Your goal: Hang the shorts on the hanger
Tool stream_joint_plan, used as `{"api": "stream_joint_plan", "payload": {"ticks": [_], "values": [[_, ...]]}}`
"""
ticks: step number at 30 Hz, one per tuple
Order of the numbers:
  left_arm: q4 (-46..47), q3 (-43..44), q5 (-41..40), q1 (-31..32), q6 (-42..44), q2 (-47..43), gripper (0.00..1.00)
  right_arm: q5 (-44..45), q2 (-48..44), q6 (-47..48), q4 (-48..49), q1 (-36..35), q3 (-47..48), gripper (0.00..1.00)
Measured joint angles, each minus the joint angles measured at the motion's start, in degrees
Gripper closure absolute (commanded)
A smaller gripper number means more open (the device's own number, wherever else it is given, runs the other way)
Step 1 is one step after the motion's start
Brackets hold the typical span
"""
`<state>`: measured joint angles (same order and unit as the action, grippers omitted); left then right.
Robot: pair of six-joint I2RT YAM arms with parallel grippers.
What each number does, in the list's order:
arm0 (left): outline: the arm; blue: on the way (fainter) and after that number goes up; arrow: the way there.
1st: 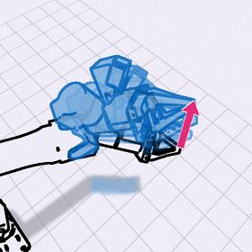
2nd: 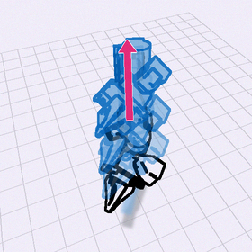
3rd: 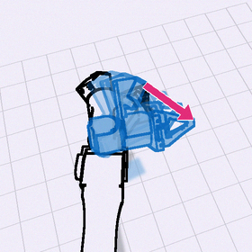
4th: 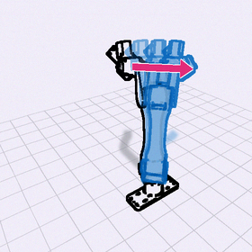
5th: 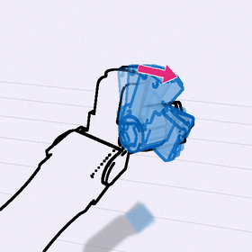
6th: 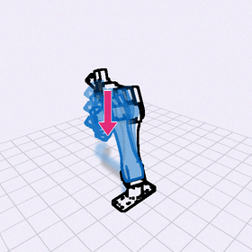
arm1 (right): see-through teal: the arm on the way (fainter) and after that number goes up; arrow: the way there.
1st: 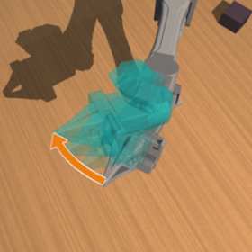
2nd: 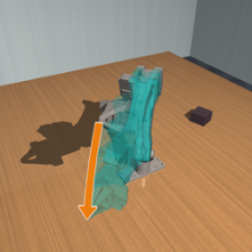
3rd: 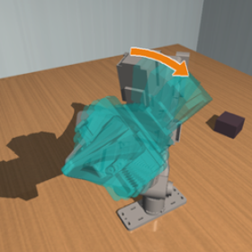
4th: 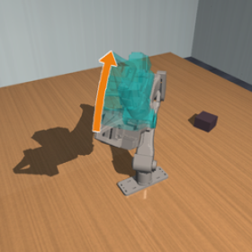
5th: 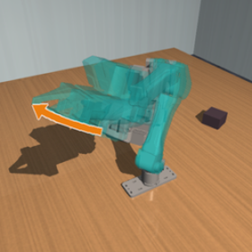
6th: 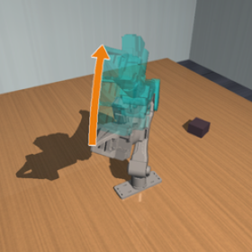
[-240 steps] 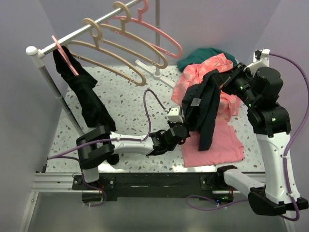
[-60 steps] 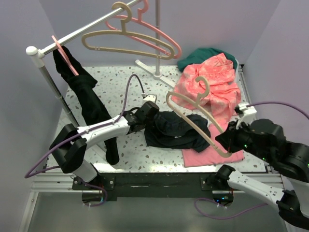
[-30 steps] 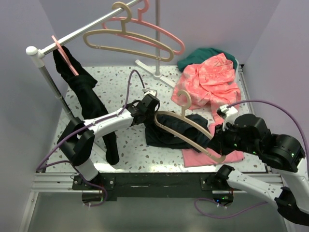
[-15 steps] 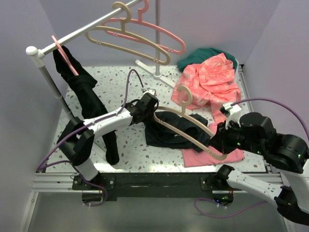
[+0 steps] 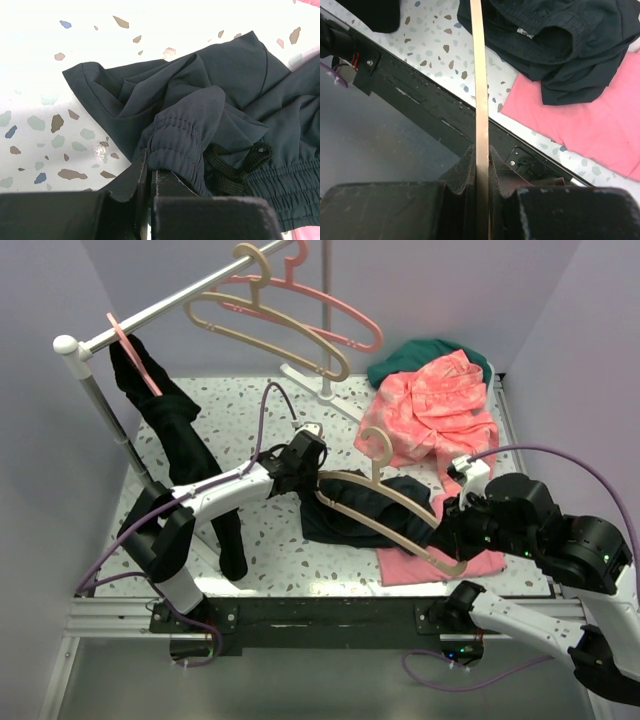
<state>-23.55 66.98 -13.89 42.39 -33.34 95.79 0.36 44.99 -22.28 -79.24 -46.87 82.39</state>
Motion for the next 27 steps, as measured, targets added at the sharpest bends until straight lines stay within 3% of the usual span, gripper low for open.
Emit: {"api": "stream_joint_plan", "payload": {"ticks": [14,21,27], "values": [[-1.4,-1.7,0.1,1.6,3.0,-5.4,1.0,1.0,-4.8,-1.1,2.5,0.0,-11.5,1.0],[-5.7,-1.7,-5.9,8.4,3.2,-8.7,1.0,-1.8,-12.4,-1.2,15.2,0.0,-24.8,1.0],[-9.4,-1.7,-9.4,9.4,3.2,-10.4,0.98,-3.4,-20.9,-1.3,28.5,0.0,-36.3,1.0]]}}
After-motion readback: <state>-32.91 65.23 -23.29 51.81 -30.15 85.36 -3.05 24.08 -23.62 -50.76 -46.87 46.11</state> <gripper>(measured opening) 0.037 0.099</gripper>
